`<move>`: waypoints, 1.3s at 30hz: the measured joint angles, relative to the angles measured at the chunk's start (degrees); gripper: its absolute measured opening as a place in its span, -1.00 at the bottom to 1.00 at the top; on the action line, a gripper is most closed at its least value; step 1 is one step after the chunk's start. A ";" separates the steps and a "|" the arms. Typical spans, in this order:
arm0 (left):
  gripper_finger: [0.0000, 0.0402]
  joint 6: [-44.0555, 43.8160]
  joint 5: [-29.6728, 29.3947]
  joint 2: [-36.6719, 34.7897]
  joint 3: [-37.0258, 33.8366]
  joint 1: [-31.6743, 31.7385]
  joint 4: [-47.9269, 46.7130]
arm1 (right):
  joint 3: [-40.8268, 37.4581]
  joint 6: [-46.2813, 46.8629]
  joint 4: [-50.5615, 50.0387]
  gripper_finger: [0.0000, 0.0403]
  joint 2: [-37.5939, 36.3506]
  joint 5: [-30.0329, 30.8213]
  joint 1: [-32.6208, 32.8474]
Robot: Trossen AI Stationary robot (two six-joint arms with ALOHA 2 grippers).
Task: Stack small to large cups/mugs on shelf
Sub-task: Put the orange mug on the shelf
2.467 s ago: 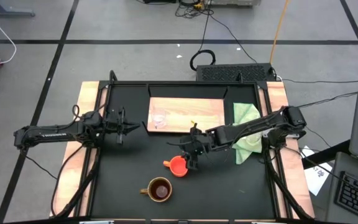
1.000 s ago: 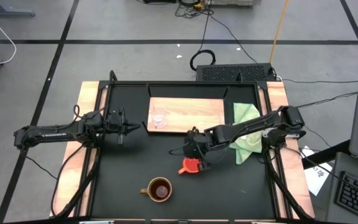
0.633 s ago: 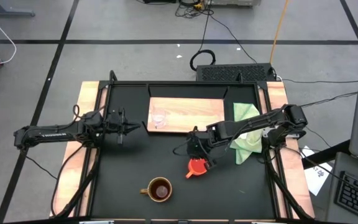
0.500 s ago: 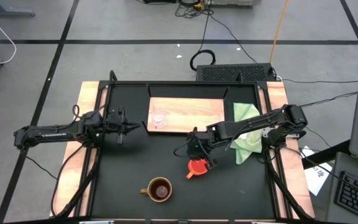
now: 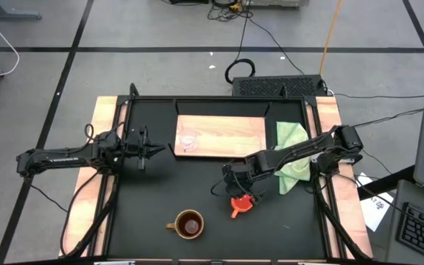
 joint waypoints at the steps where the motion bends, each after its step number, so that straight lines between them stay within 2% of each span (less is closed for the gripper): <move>1: -0.97 0.00 0.00 -0.02 0.00 0.00 0.06 | -0.20 0.08 0.26 -1.00 -0.01 -0.01 -0.01; 19: -0.97 -0.31 0.00 -0.01 0.00 0.00 -0.26 | -0.52 0.38 4.35 -0.99 0.09 -0.57 1.58; 23: -0.97 -0.33 0.00 -0.02 0.00 0.00 -0.62 | -0.54 4.23 6.20 -0.97 0.17 -0.61 1.70; 39: -0.97 -0.07 0.00 0.00 0.00 0.00 -0.76 | -0.57 9.56 7.14 -0.52 0.03 -0.79 2.52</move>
